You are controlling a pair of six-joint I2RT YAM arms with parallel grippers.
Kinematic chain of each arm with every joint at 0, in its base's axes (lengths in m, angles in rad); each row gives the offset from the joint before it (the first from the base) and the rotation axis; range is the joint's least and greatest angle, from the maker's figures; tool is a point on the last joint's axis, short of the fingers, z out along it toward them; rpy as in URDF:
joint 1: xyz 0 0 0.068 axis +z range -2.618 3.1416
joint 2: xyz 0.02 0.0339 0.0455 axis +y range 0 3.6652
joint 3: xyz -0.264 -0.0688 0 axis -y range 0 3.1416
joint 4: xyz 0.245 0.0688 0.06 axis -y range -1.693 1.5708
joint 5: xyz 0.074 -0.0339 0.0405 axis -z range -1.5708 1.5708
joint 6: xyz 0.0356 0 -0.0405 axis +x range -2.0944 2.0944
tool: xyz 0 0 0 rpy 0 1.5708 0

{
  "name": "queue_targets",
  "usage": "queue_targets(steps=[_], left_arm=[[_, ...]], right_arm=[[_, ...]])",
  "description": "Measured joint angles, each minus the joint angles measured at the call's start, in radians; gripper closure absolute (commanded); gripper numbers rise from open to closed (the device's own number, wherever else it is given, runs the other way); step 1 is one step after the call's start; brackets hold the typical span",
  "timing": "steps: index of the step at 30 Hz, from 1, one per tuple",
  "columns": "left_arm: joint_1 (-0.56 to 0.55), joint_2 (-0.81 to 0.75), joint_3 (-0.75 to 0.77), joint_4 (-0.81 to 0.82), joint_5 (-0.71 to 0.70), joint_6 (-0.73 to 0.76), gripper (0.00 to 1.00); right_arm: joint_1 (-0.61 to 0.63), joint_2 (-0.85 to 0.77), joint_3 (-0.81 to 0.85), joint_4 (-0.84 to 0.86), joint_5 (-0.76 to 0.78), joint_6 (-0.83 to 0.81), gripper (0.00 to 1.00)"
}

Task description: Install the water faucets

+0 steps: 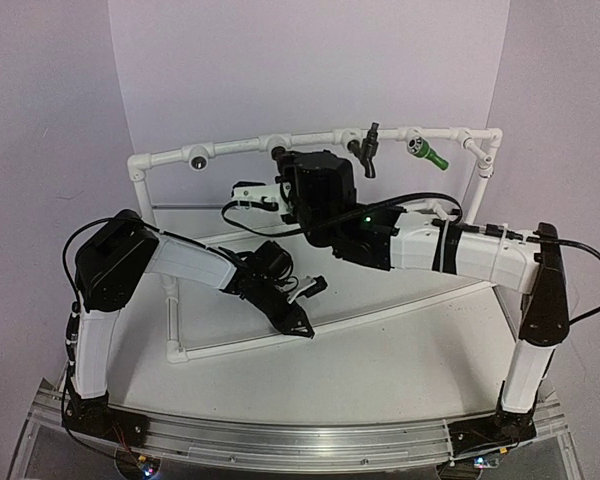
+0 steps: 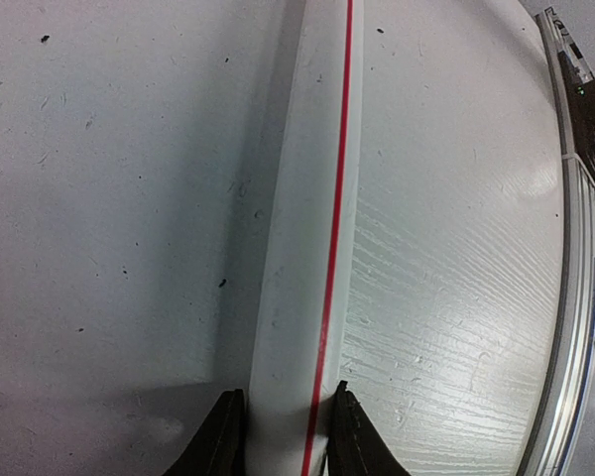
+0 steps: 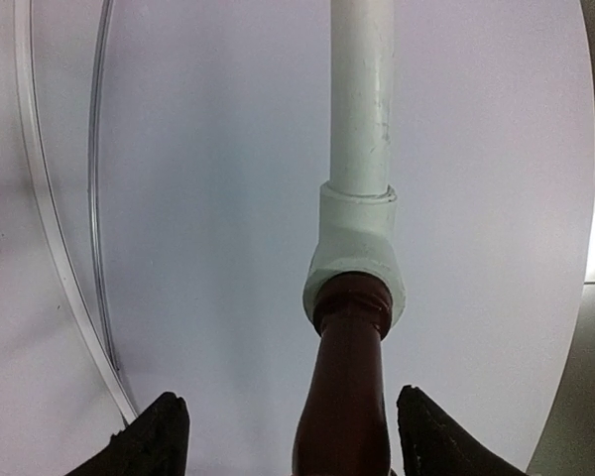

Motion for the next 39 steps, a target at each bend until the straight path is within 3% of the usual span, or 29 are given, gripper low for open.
queue_targets(steps=[6,9,15,19,25,31,35,39], left_arm=[[0.0,0.0,0.0,0.0,0.0,0.0,0.98],[0.0,0.0,0.0,0.0,0.0,0.0,0.98],[0.0,0.0,0.0,0.0,0.001,0.0,0.98],[0.0,0.001,0.001,-0.001,0.001,0.0,0.98],[0.0,0.001,0.001,-0.001,0.002,0.0,0.98],[0.0,0.001,0.001,0.0,0.003,0.0,0.98],[0.0,0.001,0.001,0.0,0.004,0.0,0.98],[0.0,0.001,0.001,0.0,0.005,0.0,0.98]], right_arm=[[-0.007,0.065,0.062,0.049,0.042,0.069,0.76],[-0.004,0.087,0.098,0.076,0.076,0.165,0.88],[0.0,0.108,0.117,0.079,0.102,0.525,0.98],[-0.009,0.095,0.096,0.073,0.044,0.936,1.0],[-0.07,0.03,0.007,0.099,-0.227,1.642,1.0],[-0.104,0.021,-0.059,0.238,-0.382,2.038,0.98],[-0.116,0.02,-0.085,0.295,-0.45,2.191,0.83],[-0.128,-0.003,-0.145,0.35,-0.524,2.26,0.57]])
